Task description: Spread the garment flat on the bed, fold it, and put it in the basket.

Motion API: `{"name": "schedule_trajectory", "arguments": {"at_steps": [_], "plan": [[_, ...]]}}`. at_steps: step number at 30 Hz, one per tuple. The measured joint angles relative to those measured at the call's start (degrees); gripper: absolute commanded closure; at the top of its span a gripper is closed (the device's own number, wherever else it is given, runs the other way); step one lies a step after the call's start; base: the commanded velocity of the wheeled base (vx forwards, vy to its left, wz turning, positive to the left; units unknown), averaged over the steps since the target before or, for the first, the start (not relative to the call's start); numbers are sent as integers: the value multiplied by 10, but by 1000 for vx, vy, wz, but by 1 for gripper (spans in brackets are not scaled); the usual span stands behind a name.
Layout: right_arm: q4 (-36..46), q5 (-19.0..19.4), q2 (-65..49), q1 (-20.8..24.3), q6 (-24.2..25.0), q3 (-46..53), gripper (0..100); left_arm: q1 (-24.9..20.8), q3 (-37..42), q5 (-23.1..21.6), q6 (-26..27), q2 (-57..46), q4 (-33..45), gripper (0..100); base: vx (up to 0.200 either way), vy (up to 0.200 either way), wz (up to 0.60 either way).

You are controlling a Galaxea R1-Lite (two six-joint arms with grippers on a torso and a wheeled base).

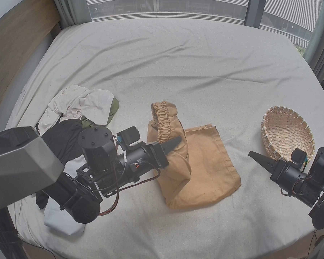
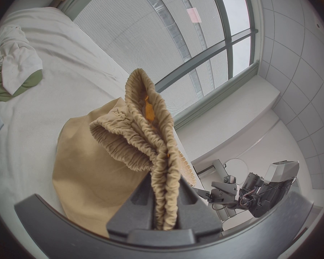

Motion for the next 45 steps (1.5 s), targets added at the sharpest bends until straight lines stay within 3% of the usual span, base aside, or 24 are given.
{"name": "schedule_trajectory", "arguments": {"at_steps": [9, 25, 26, 45], "plan": [[0, 0, 1, 1, 15, -2, 0, -23, -42, -5, 0, 31, 15, 100, 0, 0, 0], [0, 0, 1, -2, 19, -1, 0, -24, -97, -15, 0, 84, 35, 100, 0, 0, 0], [0, 0, 1, -2, 19, -1, 0, -24, -98, -15, 0, 85, 36, 0, 0, 0, 0], [0, 0, 0, -1, 20, -2, 0, -36, -123, -8, 2, 91, 68, 0, 0, 0, 0]]}}
